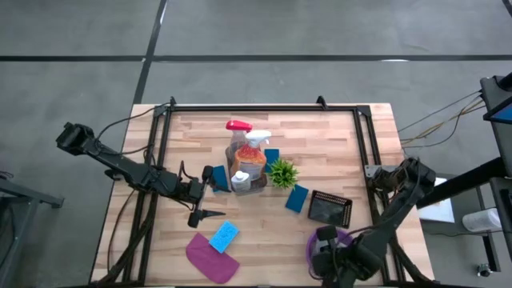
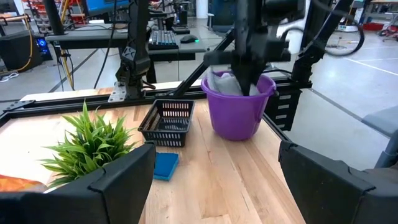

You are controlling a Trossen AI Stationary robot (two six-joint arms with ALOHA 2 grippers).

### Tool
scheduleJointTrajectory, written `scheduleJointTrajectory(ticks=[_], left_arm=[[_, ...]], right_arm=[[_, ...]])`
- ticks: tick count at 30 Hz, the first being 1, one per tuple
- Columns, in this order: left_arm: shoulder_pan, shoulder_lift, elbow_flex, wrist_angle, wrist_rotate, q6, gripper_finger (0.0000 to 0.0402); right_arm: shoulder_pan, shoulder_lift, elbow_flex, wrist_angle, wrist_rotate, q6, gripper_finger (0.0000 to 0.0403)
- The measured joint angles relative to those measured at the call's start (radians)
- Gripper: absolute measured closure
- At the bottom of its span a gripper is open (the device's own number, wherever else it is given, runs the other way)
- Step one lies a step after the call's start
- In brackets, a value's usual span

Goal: Pick & Place Kitchen Items
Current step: Put the gray towel into the purple bucket

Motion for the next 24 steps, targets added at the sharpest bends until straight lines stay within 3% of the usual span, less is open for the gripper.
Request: scheduleJointTrajectory(ticks=[6,16,19,24], left_arm=[[0.0,0.0,0.0,0.0,0.0,0.0,0.0059],[0.0,0.0,0.0,0.0,0.0,0.0,0.0059],[0.0,0.0,0.0,0.0,0.0,0.0,0.0059],[0.0,0.0,0.0,0.0,0.0,0.0,0.0059]], right_arm=[[-0.026,0.0,-0.103,0.058,-0.048,-0.001,0.0385],[-0.029,-0.002,-0.083,0.056,-0.047,0.012,0.0381],[-0.033,-0.002,-0.068,0.045,-0.045,0.024,0.0356],[-0.033,-0.002,-0.053,0.021,-0.031,0.027,0.0269]])
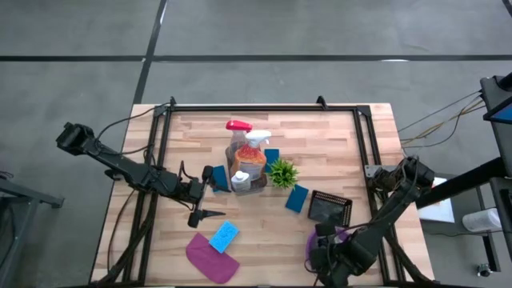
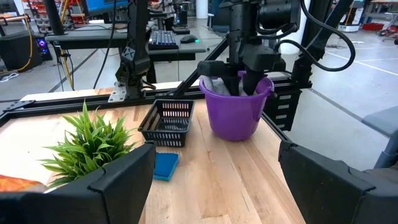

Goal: Pick & Place Kitchen Items
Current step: Put the gray towel into the purple bucket, then put the purple towel into the purple bucket

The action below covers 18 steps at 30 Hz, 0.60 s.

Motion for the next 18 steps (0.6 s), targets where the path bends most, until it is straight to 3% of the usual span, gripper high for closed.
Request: scheduleJointTrajectory(ticks=[5,9,18], left_arm=[[0.0,0.0,0.0,0.0,0.0,0.0,0.0059],[0.0,0.0,0.0,-0.001,0.0,0.0,0.0059],[0.0,0.0,0.0,-0.001,0.0,0.0,0.0059]], right_arm=[[0.0,0.0,0.024,-0.019,0.0,0.011,0.0179],[0.0,0.0,0.077,-0.041,0.001,0.016,0.0134],[0.009,0.0,0.196,-0.131,0.027,0.019,0.0117]])
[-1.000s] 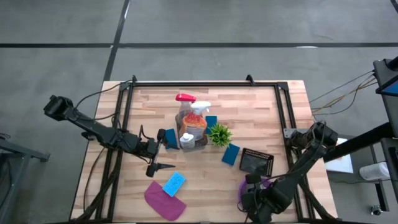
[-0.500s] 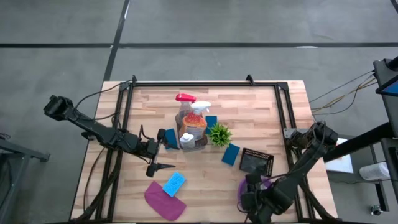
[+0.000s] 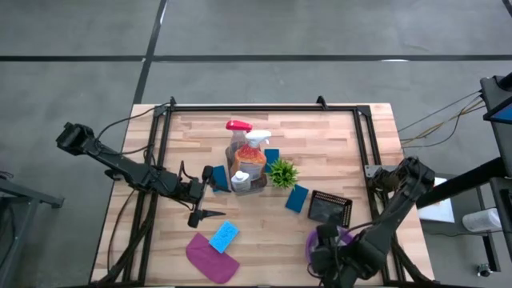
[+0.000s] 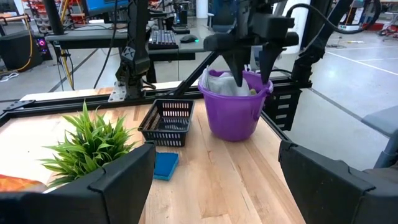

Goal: Pick & Place Kitchen Items
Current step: Put the purple towel into the purple bucket

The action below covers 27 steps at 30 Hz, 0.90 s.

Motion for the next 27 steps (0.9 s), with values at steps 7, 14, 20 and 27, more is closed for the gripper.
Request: scheduleJointTrajectory(ticks=[7,14,20,27], left_arm=[[0.0,0.0,0.0,-0.002,0.0,0.0,0.0059],[0.0,0.0,0.0,-0.002,0.0,0.0,0.0059],[0.0,0.0,0.0,-0.001,0.0,0.0,0.0059],[0.0,0.0,0.0,-0.006,0.0,-0.017,0.0059]], right_arm=[[0.018,0.0,0.067,-0.017,0.09,-0.036,0.0117],[0.046,0.0,0.108,0.073,0.346,-0.222,0.0117],[0.023,0.018,0.102,0.234,0.409,-0.438,0.0117],[-0.06,0.062,0.1,0.255,0.396,-0.523,0.0117]])
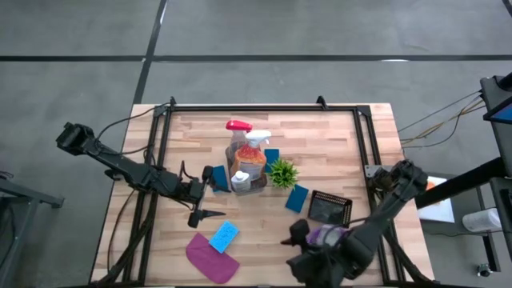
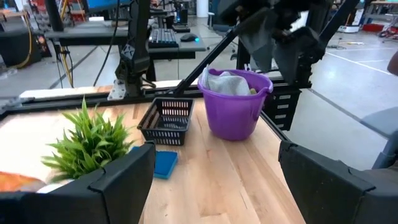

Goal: Pick & Place Kitchen Items
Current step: Put the purple towel into the purple bucket

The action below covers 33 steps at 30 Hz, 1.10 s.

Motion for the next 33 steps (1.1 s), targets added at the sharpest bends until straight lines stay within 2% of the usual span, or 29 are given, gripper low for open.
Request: scheduleJointTrajectory(ticks=[8,12,18,26,33], left_arm=[[-0.016,0.0,0.0,-0.06,0.0,-0.06,0.0059],[-0.055,0.0,-0.001,-0.106,0.0,-0.116,0.0059],[-0.115,0.0,-0.001,-0.152,-0.053,-0.163,0.0059],[-0.175,0.013,-0.001,-0.396,-0.025,-0.498,0.0059],[-0.28,0.068,-0.001,-0.464,-0.02,-0.778,0.0059]], right_arm=[[-0.025,0.052,-0.001,0.207,-0.015,-0.195,0.0117],[-0.024,0.06,-0.001,0.268,-0.023,-0.226,0.0117],[-0.041,0.096,-0.001,0.315,-0.153,-0.242,0.0117],[-0.06,0.103,-0.001,0.316,-0.159,-0.264,0.0117],[-0.053,0.086,-0.001,0.313,-0.148,-0.255,0.0117]])
